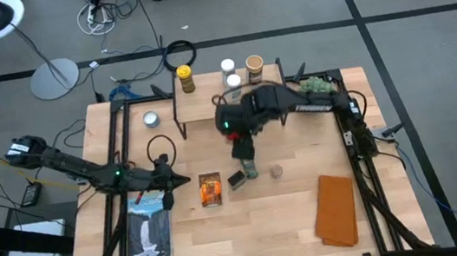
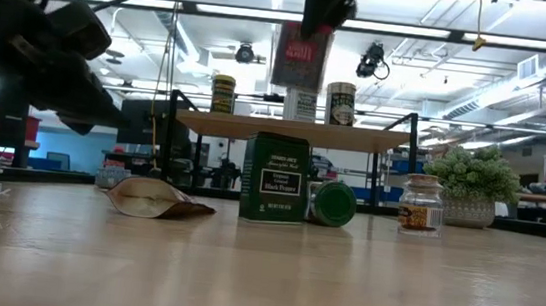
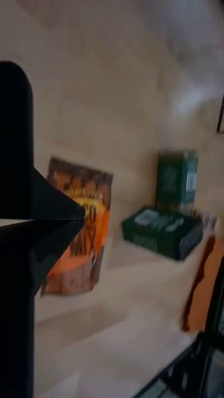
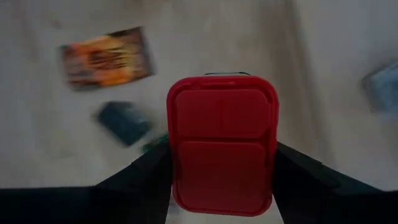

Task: Shelf spices
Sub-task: Put the red can seasoning on the shelf

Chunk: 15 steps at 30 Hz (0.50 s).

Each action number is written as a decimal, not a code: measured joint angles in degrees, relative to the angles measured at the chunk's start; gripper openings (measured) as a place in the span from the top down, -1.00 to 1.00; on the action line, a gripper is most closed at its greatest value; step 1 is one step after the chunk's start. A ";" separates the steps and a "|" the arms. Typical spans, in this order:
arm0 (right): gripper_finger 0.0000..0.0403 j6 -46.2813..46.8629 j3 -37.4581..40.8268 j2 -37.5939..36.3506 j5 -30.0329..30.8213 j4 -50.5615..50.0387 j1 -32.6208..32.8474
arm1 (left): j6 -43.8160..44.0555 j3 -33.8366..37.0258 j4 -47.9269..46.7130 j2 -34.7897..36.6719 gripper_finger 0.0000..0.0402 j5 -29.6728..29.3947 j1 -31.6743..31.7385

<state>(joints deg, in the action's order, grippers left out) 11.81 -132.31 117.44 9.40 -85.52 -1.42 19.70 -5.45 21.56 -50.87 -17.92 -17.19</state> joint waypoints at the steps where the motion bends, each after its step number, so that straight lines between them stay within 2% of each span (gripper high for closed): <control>1: -0.10 -2.63 0.00 0.04 0.35 0.63 -1.30 | 0.00 0.00 0.05 -0.02 0.99 0.13 0.86; 5: -0.11 -12.25 0.00 0.07 0.31 5.45 -5.86 | 0.00 0.00 0.21 -0.02 0.99 1.96 3.67; 10: -0.14 -25.61 0.00 0.07 0.04 12.27 -10.34 | 0.03 0.00 2.50 -0.02 0.99 7.64 6.61; 15: -0.11 -32.62 0.02 0.07 -0.27 17.39 -13.84 | 0.02 0.00 4.14 0.01 0.99 13.18 9.75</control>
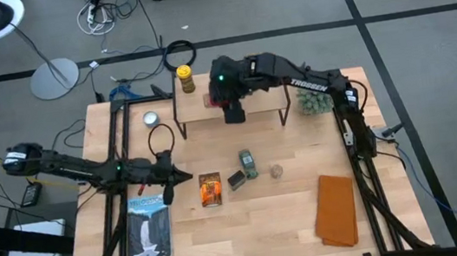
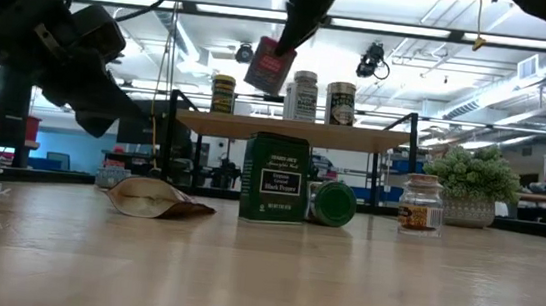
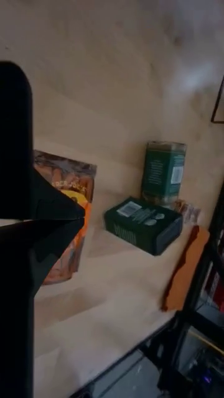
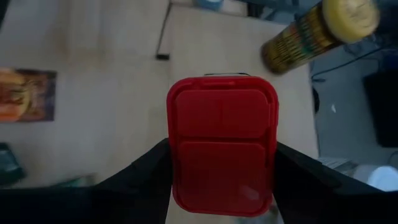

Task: Shelf spices
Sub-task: Put the red can seasoning on the shelf

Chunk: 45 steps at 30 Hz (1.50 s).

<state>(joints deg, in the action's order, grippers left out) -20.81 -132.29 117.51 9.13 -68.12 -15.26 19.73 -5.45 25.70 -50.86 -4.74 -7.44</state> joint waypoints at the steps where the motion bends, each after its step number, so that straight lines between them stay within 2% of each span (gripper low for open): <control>1: -0.11 -0.32 0.00 0.04 -0.53 0.87 -0.66 | -0.01 0.00 0.48 0.01 0.99 0.70 0.75; 6: -0.16 -0.44 0.11 0.85 -6.41 1.96 -3.65 | -0.20 0.00 2.57 0.46 0.99 2.76 4.95; 13: -0.17 -2.37 0.29 2.45 -9.68 3.80 -5.15 | -1.45 0.00 3.05 0.71 0.99 4.38 9.36; 20: -0.20 -3.22 0.26 3.50 -9.93 3.77 -5.13 | 0.08 -0.02 2.68 0.69 0.99 4.40 10.63; 31: -0.22 -2.35 0.22 3.39 -10.04 9.94 -4.84 | 1.88 -0.02 2.68 0.69 0.99 4.40 10.62; 36: -0.25 -3.06 0.22 3.39 -11.39 11.02 -4.85 | 3.23 -0.02 2.71 0.68 0.99 4.40 10.59; 40: -0.24 -3.21 1.63 3.14 -15.32 11.86 -4.96 | 4.26 -0.02 2.74 0.69 0.99 4.40 10.59; 45: -0.23 -4.26 3.26 3.25 -10.56 14.52 -4.60 | 6.00 -0.02 2.73 0.68 0.99 4.39 10.41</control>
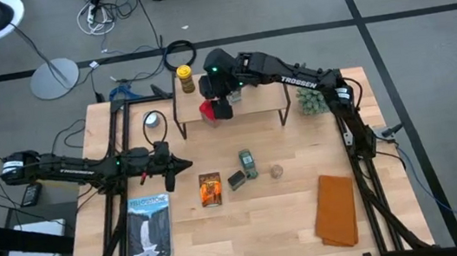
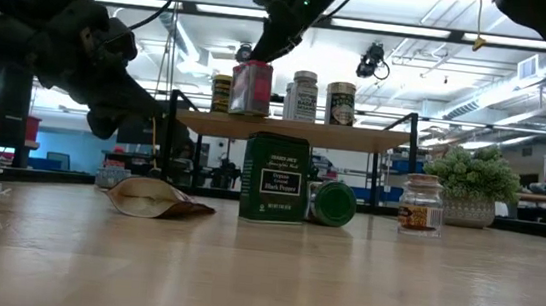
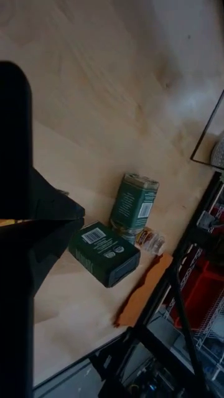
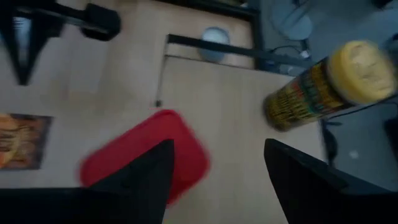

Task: Shelf spices
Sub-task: Put the red can seasoning on the shelf

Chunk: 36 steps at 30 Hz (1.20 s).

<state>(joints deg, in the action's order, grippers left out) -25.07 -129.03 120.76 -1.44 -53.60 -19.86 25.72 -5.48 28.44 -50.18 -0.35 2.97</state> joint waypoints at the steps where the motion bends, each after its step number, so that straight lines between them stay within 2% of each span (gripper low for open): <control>1: -0.22 -0.35 0.15 -0.06 1.07 0.64 -0.04 | 0.13 0.00 0.08 -0.01 0.99 0.01 -0.04; 4: -0.23 -0.64 0.28 -0.01 3.25 1.14 -0.27 | 0.27 0.00 0.52 0.01 0.99 -0.01 -0.08; 11: -0.22 -0.98 0.28 0.00 4.26 1.66 -0.54 | 0.30 0.00 0.50 -0.01 0.99 -0.03 -0.08; 18: -0.19 -2.17 -0.61 -0.25 13.55 2.96 -0.50 | 0.32 0.00 0.43 -0.01 0.99 -0.41 -0.08; 24: -0.18 -0.91 -4.71 -0.46 12.25 -4.63 1.00 | 0.31 0.00 0.37 -0.01 0.99 -0.43 -0.08; 28: -0.16 6.14 -5.70 -1.26 12.17 -12.00 3.00 | 0.28 0.00 0.44 -0.01 0.99 -0.43 -0.08; 36: -0.07 30.53 -5.17 -1.41 12.18 -27.85 7.81 | 0.19 0.00 0.44 -0.01 0.99 -0.43 -0.08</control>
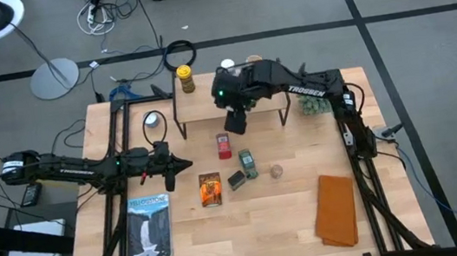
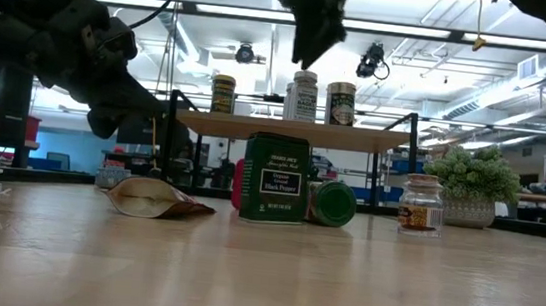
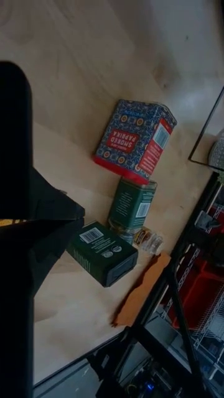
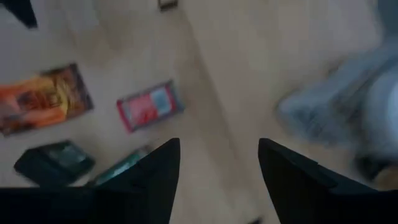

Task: Shelf spices
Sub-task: Put the red can seasoning on the shelf

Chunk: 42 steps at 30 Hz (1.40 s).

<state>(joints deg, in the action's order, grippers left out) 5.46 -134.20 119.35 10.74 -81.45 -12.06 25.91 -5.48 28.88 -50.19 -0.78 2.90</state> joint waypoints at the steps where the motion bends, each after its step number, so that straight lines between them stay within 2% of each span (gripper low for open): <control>1: -0.06 1.90 0.43 0.06 0.00 -1.55 0.62 | -0.01 0.00 0.21 0.00 0.99 -0.02 0.00; 6: 0.00 9.60 2.66 0.35 1.28 -6.44 3.85 | -1.00 0.00 1.98 0.00 0.99 -0.01 0.00; 10: 0.04 15.08 4.90 0.33 10.16 -8.61 7.67 | -3.24 0.02 3.23 0.00 0.94 -0.04 0.00; 13: 0.07 18.60 7.00 0.33 14.94 -8.52 10.78 | -3.33 0.02 4.01 0.00 0.81 -0.02 0.00; 19: 0.08 25.17 13.47 0.39 18.42 -4.02 16.40 | -4.79 0.02 4.70 0.00 0.43 -0.04 0.00; 23: 0.07 31.15 18.58 0.32 20.55 -0.43 19.30 | -4.87 0.02 4.71 0.00 0.27 -1.04 0.00; 28: 0.08 38.86 25.33 0.33 23.27 3.25 23.26 | -4.72 0.02 4.51 0.00 0.24 -1.03 0.00; 35: 0.07 57.48 34.75 -2.11 29.37 2.05 30.25 | -4.57 -0.13 4.43 0.00 0.24 -1.00 0.00; 39: 0.07 70.19 42.48 -6.15 31.31 2.63 35.48 | -6.06 -3.18 2.28 -0.06 0.24 0.06 -0.10; 42: 0.07 78.71 49.35 -10.14 33.00 5.69 39.52 | -9.51 -7.68 -3.14 -1.52 0.24 -0.02 -0.84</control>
<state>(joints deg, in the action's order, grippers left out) 84.16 -84.86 109.21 43.74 -75.76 27.47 16.40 -13.15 25.74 -51.71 -0.80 2.05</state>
